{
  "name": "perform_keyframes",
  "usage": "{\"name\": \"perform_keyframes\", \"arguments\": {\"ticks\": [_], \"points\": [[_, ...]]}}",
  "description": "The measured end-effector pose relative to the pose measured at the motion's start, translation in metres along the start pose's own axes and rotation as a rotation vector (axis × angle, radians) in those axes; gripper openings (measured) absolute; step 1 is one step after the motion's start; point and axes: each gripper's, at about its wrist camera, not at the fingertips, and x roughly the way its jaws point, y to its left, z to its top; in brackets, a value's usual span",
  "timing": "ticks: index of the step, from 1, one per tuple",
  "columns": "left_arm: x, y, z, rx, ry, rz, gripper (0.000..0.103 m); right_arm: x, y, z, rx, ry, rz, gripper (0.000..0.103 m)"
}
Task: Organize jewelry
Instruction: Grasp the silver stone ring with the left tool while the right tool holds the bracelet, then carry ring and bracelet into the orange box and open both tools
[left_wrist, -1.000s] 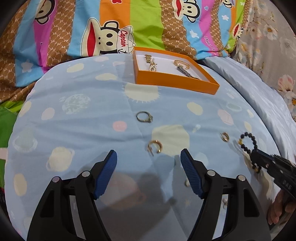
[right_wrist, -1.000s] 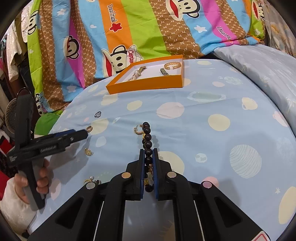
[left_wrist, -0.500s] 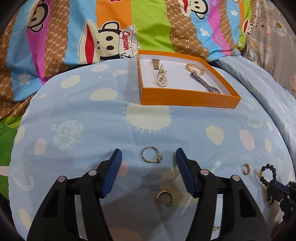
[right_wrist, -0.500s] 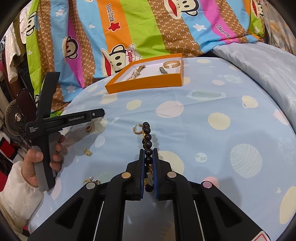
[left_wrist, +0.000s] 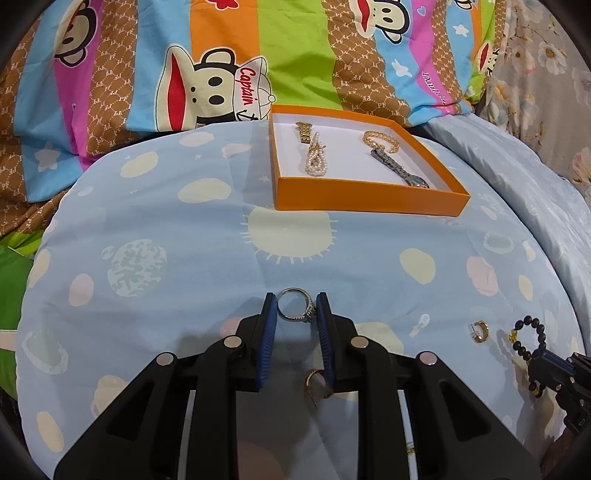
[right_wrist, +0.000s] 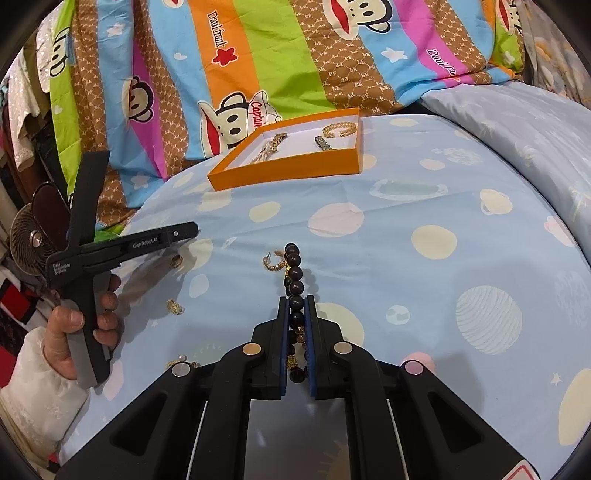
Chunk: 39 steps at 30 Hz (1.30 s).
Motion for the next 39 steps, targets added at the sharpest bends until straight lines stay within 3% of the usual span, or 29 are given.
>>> {"name": "perform_keyframes", "arguments": {"ticks": [4,10,14,20,28,35,38,39], "points": [[-0.016,-0.006,0.015,0.025,-0.019,-0.048,0.021,-0.004,0.007,0.023,-0.044,-0.015,0.007,0.007],[-0.019,-0.024,0.075,0.087,-0.079,-0.06,0.021,0.029,0.009,0.106,-0.055,-0.025,0.027,0.007],[0.005,-0.03,0.119,0.085,-0.09,-0.067,0.021,0.07,0.003,0.16,-0.012,-0.009,0.033,0.007],[0.071,-0.029,0.177,0.06,-0.055,-0.085,0.021,0.146,-0.002,0.221,0.014,0.054,-0.005,0.007],[0.149,-0.028,0.199,0.088,0.093,-0.064,0.021,0.223,-0.021,0.248,0.064,0.188,-0.042,0.008],[0.164,-0.028,0.2,0.086,0.142,-0.065,0.023,0.241,-0.025,0.244,0.074,0.242,-0.033,0.008],[0.157,-0.022,0.202,0.057,0.109,-0.059,0.04,0.236,-0.024,0.243,0.062,0.216,-0.053,0.014],[0.151,-0.018,0.203,0.041,0.081,-0.054,0.051,0.231,-0.025,0.243,0.059,0.196,-0.052,0.014]]}}
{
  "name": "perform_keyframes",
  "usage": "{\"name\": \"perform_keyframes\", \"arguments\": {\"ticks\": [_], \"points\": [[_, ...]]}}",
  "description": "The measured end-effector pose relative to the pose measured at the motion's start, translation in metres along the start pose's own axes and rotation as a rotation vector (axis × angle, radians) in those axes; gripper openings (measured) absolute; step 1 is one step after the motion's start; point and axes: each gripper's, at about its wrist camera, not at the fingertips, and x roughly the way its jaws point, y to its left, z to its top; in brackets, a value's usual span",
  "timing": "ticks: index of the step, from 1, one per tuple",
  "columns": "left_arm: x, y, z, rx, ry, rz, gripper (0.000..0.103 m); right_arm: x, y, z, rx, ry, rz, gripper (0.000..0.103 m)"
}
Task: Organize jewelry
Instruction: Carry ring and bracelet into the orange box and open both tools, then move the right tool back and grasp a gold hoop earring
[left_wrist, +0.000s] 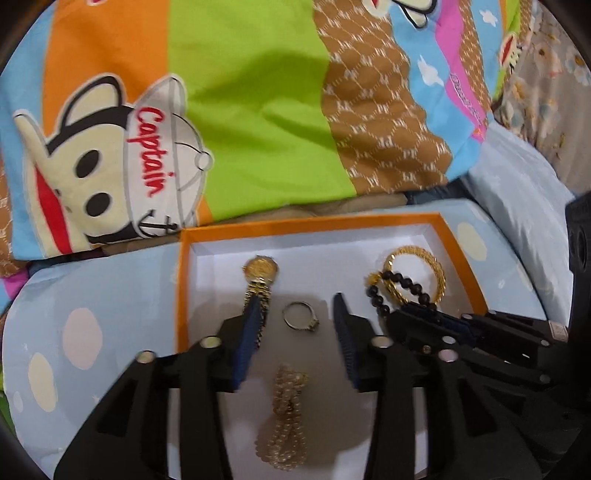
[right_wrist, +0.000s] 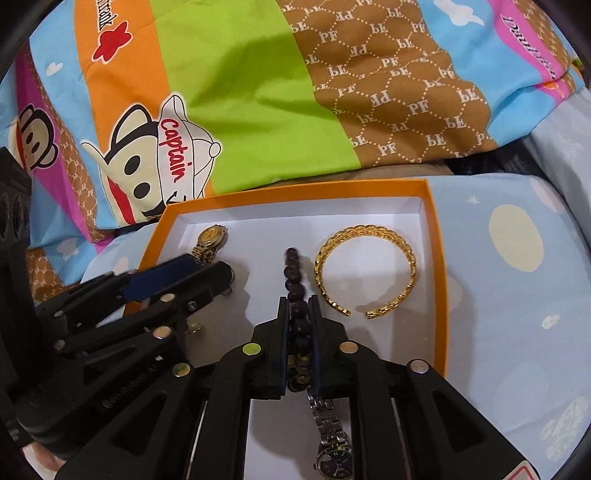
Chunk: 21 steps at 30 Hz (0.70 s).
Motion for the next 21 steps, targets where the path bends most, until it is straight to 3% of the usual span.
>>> {"name": "perform_keyframes", "arguments": {"ticks": [1,4,7,12,18,21], "points": [[-0.008,0.004,-0.001,-0.015,-0.03,0.0,0.06,-0.007,-0.001,-0.002,-0.001,-0.02,0.006,0.019],[-0.042,0.017,-0.006,-0.058,-0.113,-0.017,0.065,-0.041,-0.003,-0.014,-0.011,-0.101,0.007,0.029],[-0.082,0.031,-0.023,-0.095,-0.163,-0.037,0.069,-0.083,-0.002,-0.038,-0.044,-0.181,-0.007,0.033],[-0.139,0.042,-0.077,-0.099,-0.191,-0.016,0.07,-0.153,0.0,-0.109,-0.111,-0.281,-0.025,0.034],[-0.175,0.031,-0.162,-0.078,-0.162,-0.028,0.07,-0.187,0.009,-0.202,-0.17,-0.297,-0.041,0.034],[-0.186,0.013,-0.2,-0.036,-0.183,0.031,0.07,-0.186,0.009,-0.234,-0.15,-0.267,-0.024,0.034]]}}
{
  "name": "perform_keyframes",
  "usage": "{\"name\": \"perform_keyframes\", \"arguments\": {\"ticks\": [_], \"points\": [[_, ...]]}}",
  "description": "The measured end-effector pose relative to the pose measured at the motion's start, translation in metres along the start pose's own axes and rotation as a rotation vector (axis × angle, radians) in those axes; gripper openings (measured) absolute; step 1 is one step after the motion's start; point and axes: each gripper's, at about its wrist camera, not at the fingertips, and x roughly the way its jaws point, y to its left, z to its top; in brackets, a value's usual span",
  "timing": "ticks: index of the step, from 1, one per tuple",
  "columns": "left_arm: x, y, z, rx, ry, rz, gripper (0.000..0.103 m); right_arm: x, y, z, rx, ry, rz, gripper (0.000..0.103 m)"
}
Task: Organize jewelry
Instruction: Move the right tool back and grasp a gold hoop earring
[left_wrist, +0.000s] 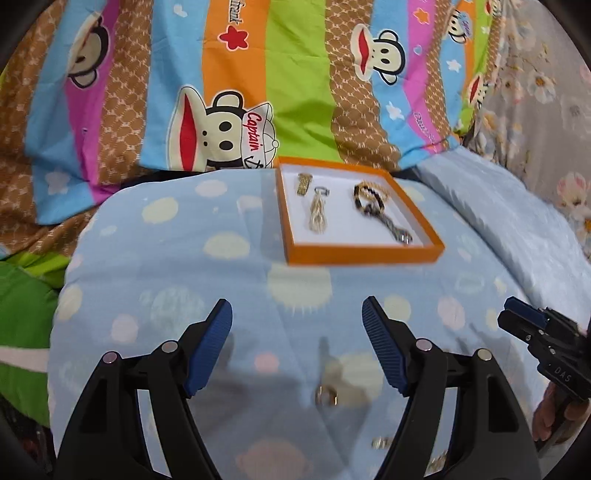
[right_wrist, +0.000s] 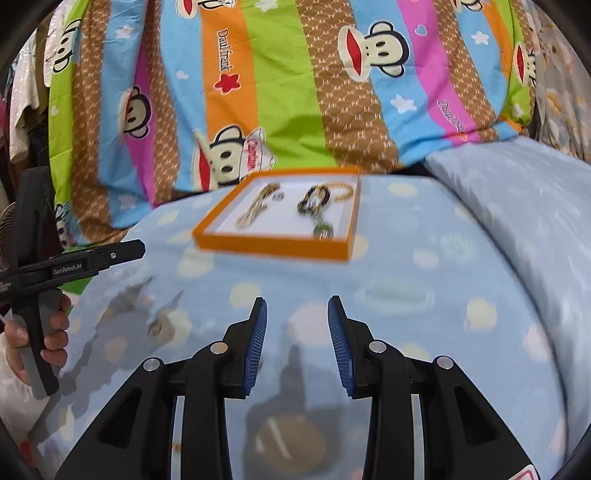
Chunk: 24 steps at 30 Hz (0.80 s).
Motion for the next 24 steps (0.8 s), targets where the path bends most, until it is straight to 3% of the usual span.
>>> {"name": "perform_keyframes", "arguments": {"ticks": [5,10,24], "points": [[-0.013,-0.024,-0.037,0.036,-0.035,0.052,0.07,-0.005,0.009,-0.027,0.012,0.009,-0.011,0.034],[-0.008,-0.033,-0.06,0.047,0.005,0.054,0.07,-0.001,0.018,-0.039,-0.003,0.03,-0.01,0.034],[0.002,-0.03,-0.07,0.016,0.074,0.003,0.071,0.026,0.042,-0.029,-0.071,0.09,-0.044,0.034]]}}
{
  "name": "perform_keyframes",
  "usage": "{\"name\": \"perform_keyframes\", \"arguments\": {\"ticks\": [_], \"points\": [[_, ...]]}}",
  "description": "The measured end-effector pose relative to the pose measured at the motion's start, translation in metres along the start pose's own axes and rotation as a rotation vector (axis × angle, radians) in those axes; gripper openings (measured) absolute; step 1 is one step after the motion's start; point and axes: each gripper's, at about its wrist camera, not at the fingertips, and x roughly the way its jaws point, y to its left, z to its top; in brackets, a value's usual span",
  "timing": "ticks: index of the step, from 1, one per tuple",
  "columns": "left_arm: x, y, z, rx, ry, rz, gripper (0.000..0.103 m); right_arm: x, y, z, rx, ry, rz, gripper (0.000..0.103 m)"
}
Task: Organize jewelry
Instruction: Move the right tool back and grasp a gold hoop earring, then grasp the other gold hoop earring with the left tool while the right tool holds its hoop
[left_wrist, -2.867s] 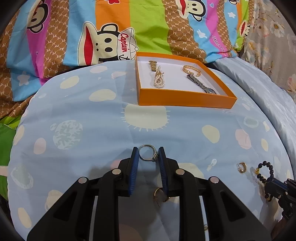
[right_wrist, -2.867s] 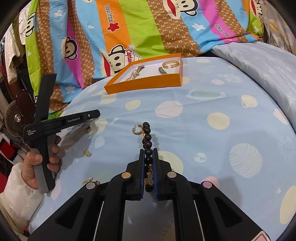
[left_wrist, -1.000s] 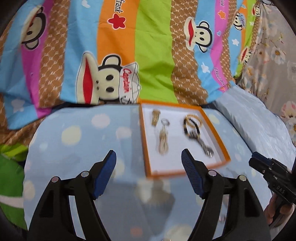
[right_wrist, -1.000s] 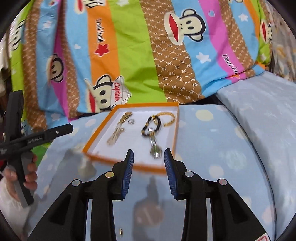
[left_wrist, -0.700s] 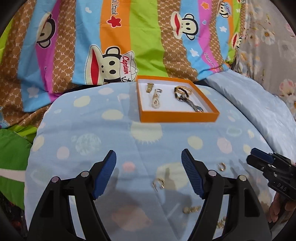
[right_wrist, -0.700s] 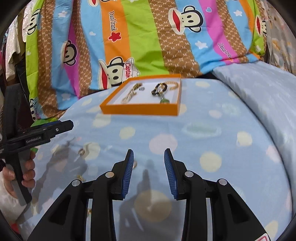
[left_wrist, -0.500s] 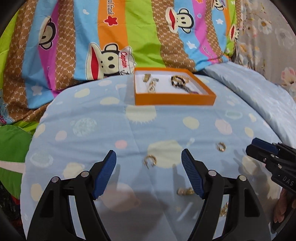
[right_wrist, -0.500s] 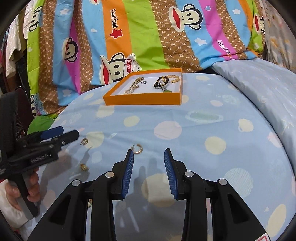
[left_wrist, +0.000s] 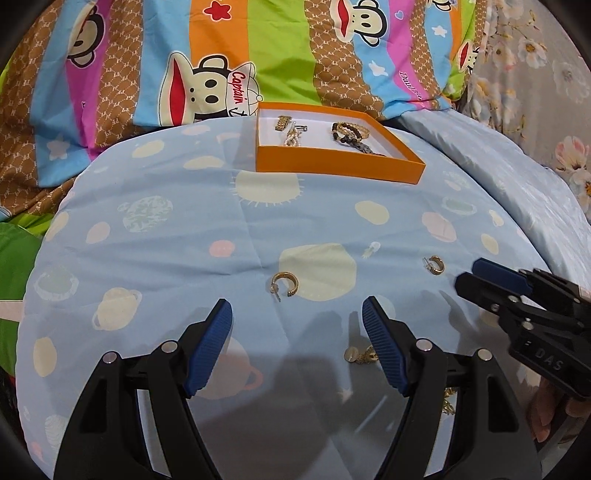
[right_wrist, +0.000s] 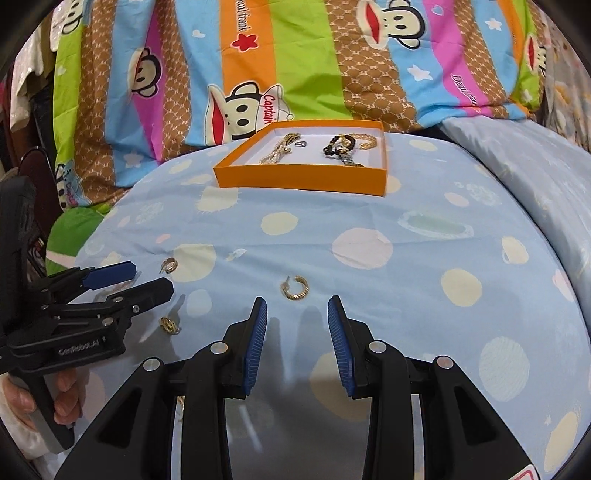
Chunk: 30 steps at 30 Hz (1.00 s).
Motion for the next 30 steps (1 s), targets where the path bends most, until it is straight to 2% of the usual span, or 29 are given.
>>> {"name": "perform_keyframes", "arguments": {"ticks": [5,9,10,11,12,24,30], "points": [[0.001,-0.001,-0.001,0.008,0.01,-0.004,0.071,0.016,0.01,0.009,-0.032,0.029,-0.042,0.034],[0.003,0.003,0.0,-0.01,0.022,-0.015,0.071,0.025,0.006,0.009,-0.01,0.069,-0.048,0.033],[0.004,0.003,0.0,-0.013,0.026,-0.018,0.071,0.025,0.004,0.009,-0.004,0.071,-0.044,0.029],[0.004,0.004,0.0,-0.014,0.029,-0.022,0.071,0.025,0.003,0.009,0.001,0.07,-0.04,0.019],[0.005,0.004,0.0,-0.015,0.03,-0.023,0.071,0.025,0.002,0.009,0.004,0.071,-0.037,0.014],[0.006,0.034,0.008,-0.099,0.015,0.04,0.071,0.009,-0.016,0.005,0.075,0.015,-0.037,0.014],[0.015,0.025,0.016,-0.05,0.016,0.034,0.071,0.011,-0.016,0.005,0.072,0.017,-0.025,0.014]]}}
